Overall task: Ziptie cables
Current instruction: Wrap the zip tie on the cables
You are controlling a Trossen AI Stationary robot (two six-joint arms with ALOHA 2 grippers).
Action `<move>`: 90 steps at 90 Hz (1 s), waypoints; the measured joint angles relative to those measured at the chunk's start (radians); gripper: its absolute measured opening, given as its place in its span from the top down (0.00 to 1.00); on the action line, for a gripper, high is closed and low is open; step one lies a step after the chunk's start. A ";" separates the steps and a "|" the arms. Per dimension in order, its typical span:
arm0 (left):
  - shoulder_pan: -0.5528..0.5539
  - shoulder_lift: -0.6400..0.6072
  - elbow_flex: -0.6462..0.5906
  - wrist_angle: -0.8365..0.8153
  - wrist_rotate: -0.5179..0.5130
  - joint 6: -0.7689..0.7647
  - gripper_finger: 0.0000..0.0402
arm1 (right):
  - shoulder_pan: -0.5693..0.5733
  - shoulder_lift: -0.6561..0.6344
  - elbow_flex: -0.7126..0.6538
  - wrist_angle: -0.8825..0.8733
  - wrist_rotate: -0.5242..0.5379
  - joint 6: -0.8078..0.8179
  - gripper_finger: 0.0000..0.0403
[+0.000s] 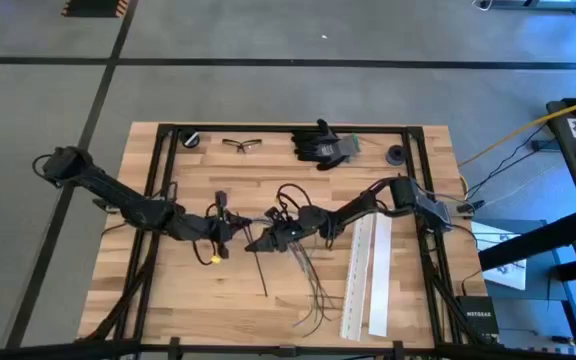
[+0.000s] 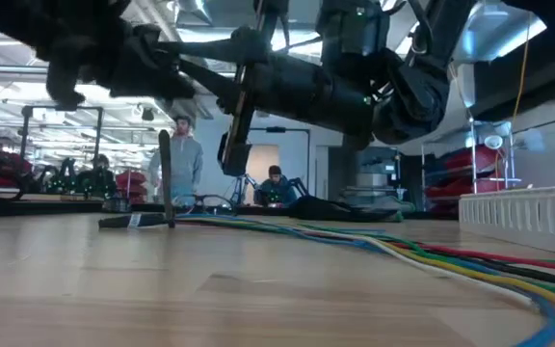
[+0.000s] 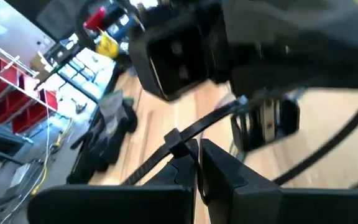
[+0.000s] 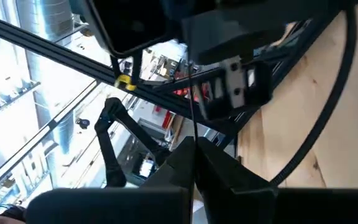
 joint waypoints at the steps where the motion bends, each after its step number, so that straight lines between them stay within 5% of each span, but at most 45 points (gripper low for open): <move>1: -0.001 0.000 0.000 -0.002 0.000 -0.001 1.00 | 0.000 0.000 0.000 0.000 0.001 0.000 1.00; 58: -0.017 0.008 0.000 -0.005 -0.009 -0.046 1.00 | -0.031 0.000 0.061 -0.113 -0.067 -0.064 0.98; 77: -0.017 0.007 0.000 -0.004 -0.009 -0.117 1.00 | -0.034 0.000 0.061 -0.114 -0.081 -0.228 0.82; 90: -0.017 0.007 0.000 -0.003 -0.009 -0.191 1.00 | -0.087 0.000 0.061 -0.130 -0.299 -0.301 0.68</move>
